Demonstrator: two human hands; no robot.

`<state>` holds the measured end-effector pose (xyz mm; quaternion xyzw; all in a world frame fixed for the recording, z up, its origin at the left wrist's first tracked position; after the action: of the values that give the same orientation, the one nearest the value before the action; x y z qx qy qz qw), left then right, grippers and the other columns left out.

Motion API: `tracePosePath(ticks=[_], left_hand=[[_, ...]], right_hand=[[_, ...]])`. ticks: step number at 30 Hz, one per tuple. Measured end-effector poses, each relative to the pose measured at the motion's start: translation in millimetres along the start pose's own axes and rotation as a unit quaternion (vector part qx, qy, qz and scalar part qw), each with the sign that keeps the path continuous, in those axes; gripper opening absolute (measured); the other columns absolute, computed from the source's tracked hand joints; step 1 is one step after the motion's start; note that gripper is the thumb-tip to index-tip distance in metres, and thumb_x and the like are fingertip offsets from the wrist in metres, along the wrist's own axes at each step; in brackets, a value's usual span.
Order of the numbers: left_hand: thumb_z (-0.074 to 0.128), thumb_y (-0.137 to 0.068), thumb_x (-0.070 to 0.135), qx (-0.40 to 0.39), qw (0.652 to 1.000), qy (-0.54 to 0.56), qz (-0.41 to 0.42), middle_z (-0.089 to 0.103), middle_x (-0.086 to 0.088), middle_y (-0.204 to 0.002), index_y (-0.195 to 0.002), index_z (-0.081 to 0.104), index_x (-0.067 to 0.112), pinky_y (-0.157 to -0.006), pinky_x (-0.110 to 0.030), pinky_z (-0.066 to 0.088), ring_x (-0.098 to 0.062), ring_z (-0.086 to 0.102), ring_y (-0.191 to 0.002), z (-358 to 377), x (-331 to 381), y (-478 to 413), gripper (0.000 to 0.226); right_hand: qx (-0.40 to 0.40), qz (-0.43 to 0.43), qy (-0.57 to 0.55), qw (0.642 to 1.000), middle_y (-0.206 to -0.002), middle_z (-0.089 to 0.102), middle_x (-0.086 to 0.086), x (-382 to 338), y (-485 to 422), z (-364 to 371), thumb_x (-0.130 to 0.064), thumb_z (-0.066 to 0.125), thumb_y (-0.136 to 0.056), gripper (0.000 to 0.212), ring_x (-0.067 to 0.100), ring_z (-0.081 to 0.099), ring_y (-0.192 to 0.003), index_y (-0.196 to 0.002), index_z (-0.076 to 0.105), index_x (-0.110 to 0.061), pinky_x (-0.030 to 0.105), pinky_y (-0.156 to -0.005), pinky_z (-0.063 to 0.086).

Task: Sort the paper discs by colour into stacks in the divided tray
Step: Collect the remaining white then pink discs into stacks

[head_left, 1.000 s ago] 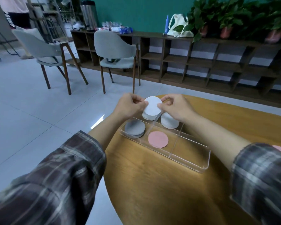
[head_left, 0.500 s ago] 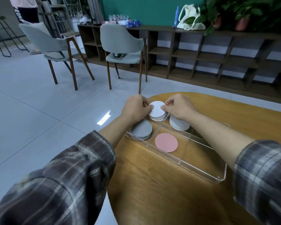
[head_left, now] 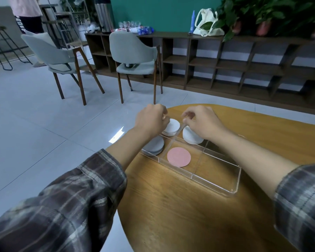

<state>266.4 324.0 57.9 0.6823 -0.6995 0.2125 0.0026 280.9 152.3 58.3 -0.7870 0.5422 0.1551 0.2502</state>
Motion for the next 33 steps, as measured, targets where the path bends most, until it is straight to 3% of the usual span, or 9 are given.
tracePosePath(ticks=[5, 7, 12, 15, 19, 23, 27, 30, 33], left_hand=[[0.063, -0.098, 0.025, -0.058, 0.986, 0.007, 0.156, 0.068, -0.002, -0.122, -0.127, 0.07, 0.02, -0.086, -0.04, 0.055, -0.024, 0.066, -0.104, -16.1, 74.9, 35.8, 0.031], [0.063, -0.097, 0.026, -0.077, 0.978, 0.002, 0.195, 0.065, 0.001, -0.126, -0.13, 0.068, 0.022, -0.088, -0.038, 0.053, -0.021, 0.064, -0.108, -18.6, 103.9, 51.1, 0.033], [0.07, -0.095, 0.03, -0.102, 0.962, 0.035, 0.251, 0.066, 0.0, -0.121, -0.13, 0.067, 0.021, -0.089, -0.044, 0.055, -0.021, 0.064, -0.103, -14.9, 171.0, 81.3, 0.036], [0.071, -0.095, 0.034, -0.123, 0.954, 0.033, 0.272, 0.065, 0.001, -0.124, -0.132, 0.066, 0.023, -0.09, -0.041, 0.054, -0.02, 0.063, -0.104, -8.6, 207.8, 96.4, 0.039], [0.071, -0.095, 0.036, -0.144, 0.945, 0.047, 0.291, 0.067, 0.002, -0.126, -0.133, 0.066, 0.022, -0.088, -0.039, 0.055, -0.018, 0.064, -0.102, -1.8, 253.4, 113.7, 0.041], [0.073, -0.094, 0.035, -0.164, 0.94, 0.06, 0.292, 0.07, 0.0, -0.121, -0.129, 0.069, 0.02, -0.085, -0.035, 0.054, -0.018, 0.066, -0.095, 13.5, 288.6, 130.5, 0.038], [0.072, -0.092, 0.046, -0.225, 0.941, 0.018, 0.25, 0.071, 0.001, -0.124, -0.132, 0.067, 0.024, -0.097, -0.041, 0.054, -0.021, 0.067, -0.108, 50.3, 312.2, 142.2, 0.045], [0.067, -0.094, 0.041, -0.28, 0.934, -0.035, 0.221, 0.063, -0.005, -0.135, -0.137, 0.062, 0.026, -0.098, -0.037, 0.048, -0.028, 0.061, -0.123, 76.6, 322.9, 148.7, 0.046], [0.068, -0.088, 0.026, -0.306, 0.929, -0.056, 0.199, 0.061, -0.01, -0.123, -0.121, 0.069, 0.025, -0.086, -0.034, 0.051, -0.033, 0.062, -0.116, 93.4, 323.1, 150.3, 0.033]], right_hand=[[-0.014, -0.003, -0.061, 0.998, -0.089, 0.07, -0.007, 29.7, 57.5, -36.9, -0.03, 0.068, -0.095, 0.013, 0.004, 0.058, -0.078, -0.108, 0.074, -0.03, 0.021, -0.066, 0.041], [-0.011, 0.004, -0.082, 0.997, -0.084, 0.07, -0.009, 51.2, 81.6, -49.0, -0.032, 0.07, -0.094, 0.011, -0.002, 0.055, -0.065, -0.103, 0.073, -0.038, 0.026, -0.065, 0.042], [0.015, 0.026, -0.098, 0.995, -0.079, 0.069, -0.008, 89.3, 143.7, -92.4, -0.029, 0.073, -0.093, 0.016, 0.015, 0.058, -0.067, -0.109, 0.074, -0.033, 0.036, -0.074, 0.051], [0.018, 0.039, -0.111, 0.993, -0.078, 0.069, -0.005, 107.0, 173.5, -116.5, -0.026, 0.073, -0.093, 0.017, 0.014, 0.058, -0.064, -0.108, 0.074, -0.033, 0.036, -0.072, 0.05], [0.027, 0.047, -0.106, 0.993, -0.081, 0.072, -0.009, 125.3, 206.8, -146.1, -0.027, 0.073, -0.093, 0.017, 0.001, 0.058, -0.065, -0.108, 0.071, -0.036, 0.018, -0.064, 0.043], [0.044, 0.072, -0.094, 0.992, -0.083, 0.072, -0.01, 149.2, 238.3, -165.6, -0.029, 0.072, -0.093, 0.018, 0.01, 0.061, -0.071, -0.109, 0.071, -0.037, 0.03, -0.069, 0.048], [0.093, 0.079, -0.082, 0.989, -0.08, 0.07, -0.013, 177.8, 276.0, -172.1, -0.017, 0.074, -0.091, 0.02, 0.002, 0.058, -0.065, -0.106, 0.073, -0.03, 0.014, -0.063, 0.042], [0.127, 0.083, -0.059, 0.987, -0.085, 0.071, -0.017, 193.7, 302.8, -174.0, -0.014, 0.071, -0.091, 0.025, 0.003, 0.064, -0.077, -0.111, 0.074, -0.027, 0.024, -0.074, 0.051], [0.154, 0.081, -0.052, 0.983, -0.096, 0.073, -0.012, 206.0, 314.9, -178.0, -0.015, 0.069, -0.092, 0.026, 0.007, 0.064, -0.088, -0.115, 0.073, -0.025, 0.03, -0.079, 0.051]])
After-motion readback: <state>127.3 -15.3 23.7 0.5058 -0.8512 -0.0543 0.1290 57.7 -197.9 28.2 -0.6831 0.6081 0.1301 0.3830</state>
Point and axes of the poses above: each hand's wrist, its own y-axis away from the middle knuckle, its own z-axis out of the palm, x = y × z, the point moved 8 cm from there along -y, towards the middle knuckle
